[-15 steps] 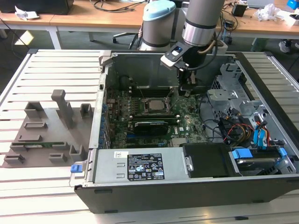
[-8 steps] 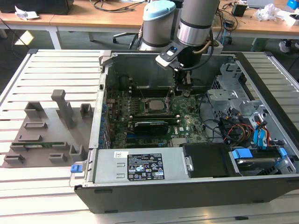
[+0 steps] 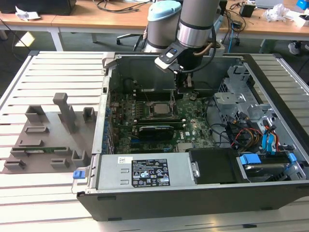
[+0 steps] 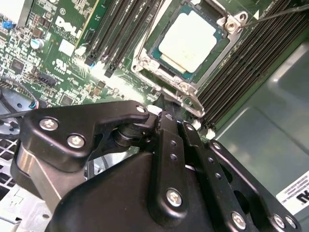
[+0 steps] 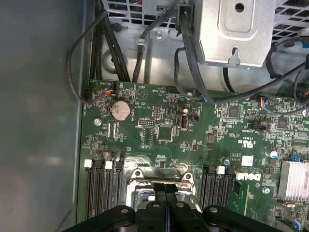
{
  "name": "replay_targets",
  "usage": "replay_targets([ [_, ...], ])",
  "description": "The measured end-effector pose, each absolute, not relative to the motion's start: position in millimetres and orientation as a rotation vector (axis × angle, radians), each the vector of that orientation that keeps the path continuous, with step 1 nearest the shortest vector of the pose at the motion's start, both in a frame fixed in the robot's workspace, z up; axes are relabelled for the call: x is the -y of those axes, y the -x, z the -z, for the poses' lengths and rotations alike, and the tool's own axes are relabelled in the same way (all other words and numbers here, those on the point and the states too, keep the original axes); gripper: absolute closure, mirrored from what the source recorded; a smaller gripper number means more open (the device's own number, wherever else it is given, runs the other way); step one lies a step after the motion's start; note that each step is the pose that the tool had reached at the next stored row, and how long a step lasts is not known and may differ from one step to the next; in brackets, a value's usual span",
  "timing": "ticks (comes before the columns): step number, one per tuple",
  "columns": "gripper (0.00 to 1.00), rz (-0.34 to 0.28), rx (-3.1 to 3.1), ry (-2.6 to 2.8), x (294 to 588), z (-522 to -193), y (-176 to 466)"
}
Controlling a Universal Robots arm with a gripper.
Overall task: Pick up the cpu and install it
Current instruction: 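Close the cpu cover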
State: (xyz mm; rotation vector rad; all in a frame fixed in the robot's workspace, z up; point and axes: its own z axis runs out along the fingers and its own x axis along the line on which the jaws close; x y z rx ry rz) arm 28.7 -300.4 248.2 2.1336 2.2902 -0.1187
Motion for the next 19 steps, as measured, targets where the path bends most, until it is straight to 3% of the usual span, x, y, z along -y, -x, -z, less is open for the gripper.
replay_targets([
  [19,0.89,0.112,-2.293,-2.136,300.6,-239.8,6.0],
])
